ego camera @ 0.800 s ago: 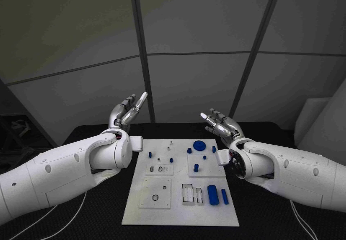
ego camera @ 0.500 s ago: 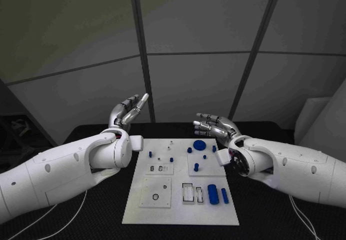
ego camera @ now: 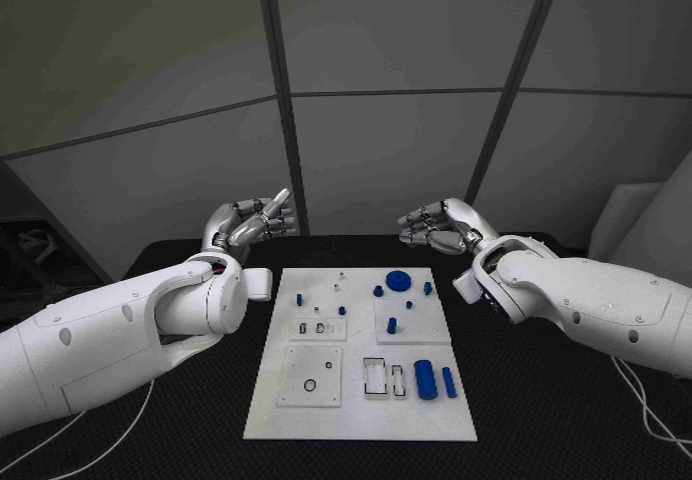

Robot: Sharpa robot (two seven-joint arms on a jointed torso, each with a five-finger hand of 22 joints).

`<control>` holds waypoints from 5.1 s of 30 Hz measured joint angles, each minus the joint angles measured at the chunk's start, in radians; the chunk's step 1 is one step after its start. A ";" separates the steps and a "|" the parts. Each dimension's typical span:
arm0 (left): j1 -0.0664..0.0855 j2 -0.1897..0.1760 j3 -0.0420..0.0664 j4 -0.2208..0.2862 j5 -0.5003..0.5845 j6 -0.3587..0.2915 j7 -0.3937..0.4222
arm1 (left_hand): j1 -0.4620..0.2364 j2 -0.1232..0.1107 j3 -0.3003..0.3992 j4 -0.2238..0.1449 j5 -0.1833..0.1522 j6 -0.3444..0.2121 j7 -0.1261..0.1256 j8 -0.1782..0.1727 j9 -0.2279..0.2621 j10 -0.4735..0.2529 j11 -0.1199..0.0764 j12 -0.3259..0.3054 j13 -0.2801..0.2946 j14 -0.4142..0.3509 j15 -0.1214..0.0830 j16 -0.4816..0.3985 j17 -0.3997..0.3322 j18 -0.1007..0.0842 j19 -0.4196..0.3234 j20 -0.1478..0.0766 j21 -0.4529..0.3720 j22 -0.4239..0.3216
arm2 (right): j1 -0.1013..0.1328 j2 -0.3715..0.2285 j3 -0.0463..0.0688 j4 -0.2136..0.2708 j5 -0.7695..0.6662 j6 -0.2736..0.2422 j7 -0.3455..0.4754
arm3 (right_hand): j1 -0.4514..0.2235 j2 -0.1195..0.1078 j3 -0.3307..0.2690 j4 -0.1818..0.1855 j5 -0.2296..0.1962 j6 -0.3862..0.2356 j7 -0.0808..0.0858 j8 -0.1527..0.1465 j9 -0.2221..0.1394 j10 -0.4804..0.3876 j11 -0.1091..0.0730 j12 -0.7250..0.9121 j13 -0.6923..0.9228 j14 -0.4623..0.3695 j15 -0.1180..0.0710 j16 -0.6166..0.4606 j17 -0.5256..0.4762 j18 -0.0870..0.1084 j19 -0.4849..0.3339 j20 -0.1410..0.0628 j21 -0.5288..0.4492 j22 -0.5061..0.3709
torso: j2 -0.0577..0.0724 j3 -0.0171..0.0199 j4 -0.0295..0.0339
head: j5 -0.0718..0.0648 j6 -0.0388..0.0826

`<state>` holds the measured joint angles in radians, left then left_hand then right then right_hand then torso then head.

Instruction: Assemble the parts on the task board

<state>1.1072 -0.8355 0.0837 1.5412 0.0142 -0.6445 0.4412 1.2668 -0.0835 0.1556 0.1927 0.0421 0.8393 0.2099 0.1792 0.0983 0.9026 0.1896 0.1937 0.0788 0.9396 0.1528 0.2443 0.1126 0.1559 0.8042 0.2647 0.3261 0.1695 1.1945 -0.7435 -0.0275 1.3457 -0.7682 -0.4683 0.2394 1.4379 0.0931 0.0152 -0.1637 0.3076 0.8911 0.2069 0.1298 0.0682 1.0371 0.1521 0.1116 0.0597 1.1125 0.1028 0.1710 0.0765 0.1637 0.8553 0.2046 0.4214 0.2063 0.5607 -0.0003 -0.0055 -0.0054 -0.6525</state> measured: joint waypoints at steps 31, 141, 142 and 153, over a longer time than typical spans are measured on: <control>-0.015 -0.117 -0.002 0.226 -0.015 0.058 -0.034 | 0.015 0.015 -0.045 -0.058 0.000 0.060 -0.001 -0.016 -0.019 0.079 -0.027 -0.024 -0.012 0.120 -0.038 0.002 0.027 0.052 0.145 -0.050 0.083 0.040 | 0.047 0.060 0.001 -0.015 -0.739 0.220 -0.314 | -0.140 -0.162 0.293 -0.025 -0.005 0.113 -0.048 -0.064 -0.002 0.043 -0.049 -0.039 0.008 0.353 -0.099 0.566 0.480 -0.025 0.296 -0.089 0.795 0.690 | 0.114 -0.0208 0.0538 | -0.047 0.016; -0.011 -0.132 -0.001 0.248 -0.019 0.071 -0.047 | 0.015 0.015 -0.051 -0.063 0.000 0.062 0.002 -0.020 -0.023 0.075 -0.023 -0.037 -0.013 0.120 -0.038 -0.002 0.029 0.051 0.144 -0.050 0.083 0.041 | 0.073 0.279 0.001 -0.201 -0.842 0.101 -0.405 | -0.119 -0.169 0.439 0.073 -0.044 0.216 -0.060 -0.037 0.015 0.174 -0.079 -0.001 0.015 0.353 -0.099 1.043 0.900 -0.086 0.517 -0.096 1.037 1.098 | 0.165 -0.0290 0.0637 | -0.034 0.030; -0.010 -0.131 -0.001 0.248 -0.019 0.071 -0.047 | 0.015 0.015 -0.051 -0.063 0.000 0.062 0.001 -0.020 -0.023 0.075 -0.023 -0.037 -0.013 0.120 -0.038 -0.002 0.029 0.051 0.144 -0.050 0.083 0.041 | 0.073 0.287 0.001 -0.207 -0.841 0.101 -0.404 | -0.119 -0.169 0.439 0.073 -0.045 0.216 -0.060 -0.037 0.015 0.174 -0.079 -0.001 0.016 0.353 -0.099 1.043 0.900 -0.086 0.517 -0.096 1.037 1.098 | 0.166 -0.0292 0.0642 | -0.035 0.031; -0.007 -0.130 -0.001 0.249 -0.019 0.072 -0.049 | 0.015 0.015 -0.051 -0.063 0.000 0.062 0.001 -0.023 -0.023 0.075 -0.023 -0.037 -0.013 0.120 -0.038 -0.007 0.029 0.051 0.144 -0.050 0.083 0.041 | 0.074 0.323 0.000 -0.244 -0.835 0.128 -0.400 | -0.119 -0.169 0.437 0.075 -0.047 0.215 -0.060 -0.038 0.015 0.174 -0.079 -0.001 0.015 0.353 -0.099 1.043 0.900 -0.086 0.517 -0.096 1.037 1.099 | 0.175 -0.0342 0.0699 | -0.038 0.032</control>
<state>1.0999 -0.9657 0.0830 1.7898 -0.0044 -0.5725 0.3926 1.2820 -0.0682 0.1049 0.1295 0.0420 0.9011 0.2111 0.1558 0.0748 0.9776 0.1668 0.1567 0.0661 1.0597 0.1145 0.2373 0.1415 0.2073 0.9486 0.2146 0.4088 0.2102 1.2680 -0.4204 -0.0271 1.1013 -1.6028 -0.3407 -0.1611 1.3187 -0.0761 0.4521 -0.0885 0.2606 1.1065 0.1471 0.0922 0.0834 1.2113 0.0733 0.1107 0.0751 1.4651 0.0034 1.2140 0.9762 0.0773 1.3725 0.1087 1.4588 1.3055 0.7354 -0.0345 0.0644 -0.0434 -0.6208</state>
